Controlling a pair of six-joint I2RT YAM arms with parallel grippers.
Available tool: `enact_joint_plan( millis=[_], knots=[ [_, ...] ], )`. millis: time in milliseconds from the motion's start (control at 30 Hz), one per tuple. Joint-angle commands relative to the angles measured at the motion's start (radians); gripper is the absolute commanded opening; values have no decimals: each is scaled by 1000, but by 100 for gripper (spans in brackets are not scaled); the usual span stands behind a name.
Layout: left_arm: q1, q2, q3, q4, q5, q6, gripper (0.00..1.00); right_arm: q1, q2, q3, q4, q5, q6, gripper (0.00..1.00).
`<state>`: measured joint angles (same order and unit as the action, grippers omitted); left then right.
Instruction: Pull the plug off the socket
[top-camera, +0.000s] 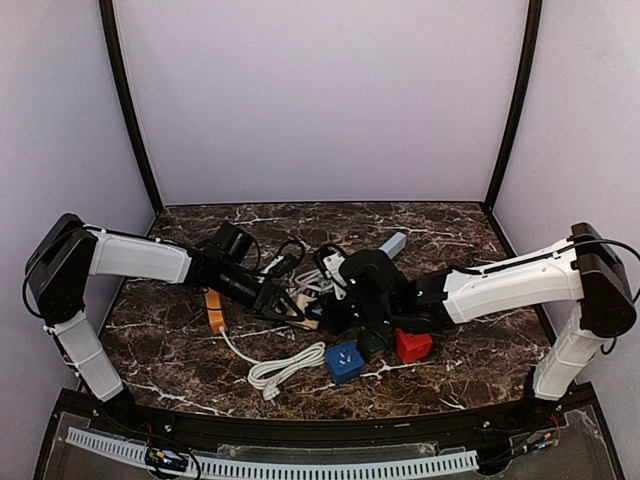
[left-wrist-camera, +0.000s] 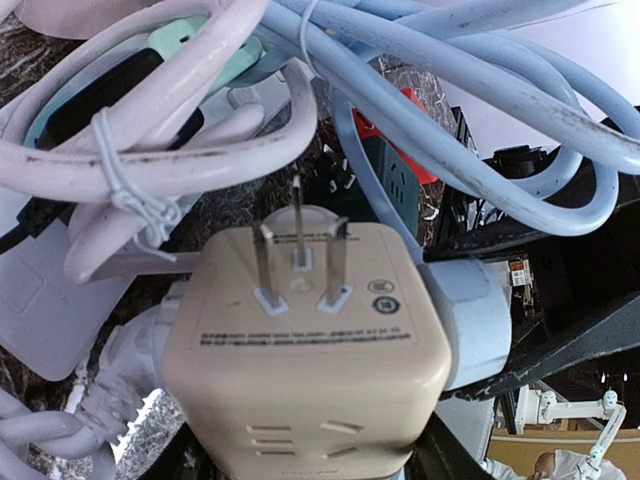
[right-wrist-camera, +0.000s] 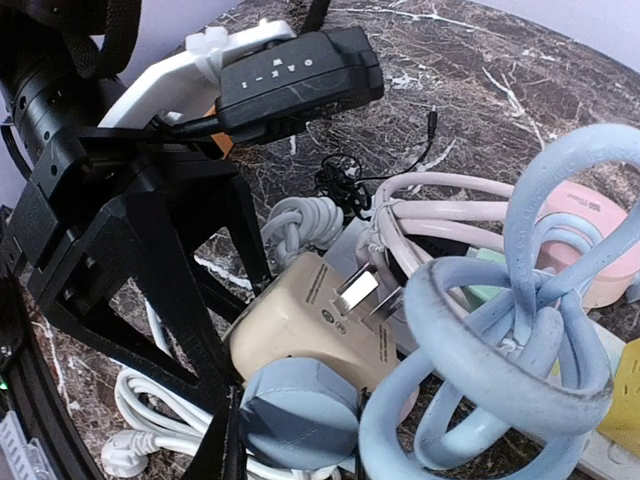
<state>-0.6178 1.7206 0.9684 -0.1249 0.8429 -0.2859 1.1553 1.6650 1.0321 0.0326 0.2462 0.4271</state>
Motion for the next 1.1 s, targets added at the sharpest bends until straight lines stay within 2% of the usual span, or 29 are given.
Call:
enact_joint_plan(
  millis=[0, 133, 300, 533, 567, 633, 667, 833, 900, 1067],
  knots=[
    [48, 10, -8, -86, -180, 22, 1, -72, -100, -43, 98, -93, 128, 0],
    [48, 10, -4, -90, -179, 25, 1, -68, -98, -45, 117, -112, 98, 0],
    [48, 17, -1, -88, -162, 22, 1, -12, -71, -3, 79, -39, 16, 0],
    [48, 14, -2, -78, -152, 18, 1, 30, -45, 34, 36, 13, -6, 0],
    [48, 11, -4, -67, -147, 16, 1, 30, -46, 32, 35, 13, -5, 2],
    [47, 3, -10, -47, -132, 9, 1, 29, -49, 31, 36, -3, -4, 20],
    [47, -1, -13, -39, -125, 7, 1, 21, -53, 27, 45, -30, -1, 31],
    [48, -8, -15, -35, -118, 6, 1, 5, -74, 5, 89, -106, -20, 57],
    [48, -11, -14, -35, -116, 6, 1, 0, -68, 12, 59, -113, -38, 62],
    [48, -21, -17, -31, -113, 9, 1, -14, -29, 50, -27, -135, -94, 65]
  ],
)
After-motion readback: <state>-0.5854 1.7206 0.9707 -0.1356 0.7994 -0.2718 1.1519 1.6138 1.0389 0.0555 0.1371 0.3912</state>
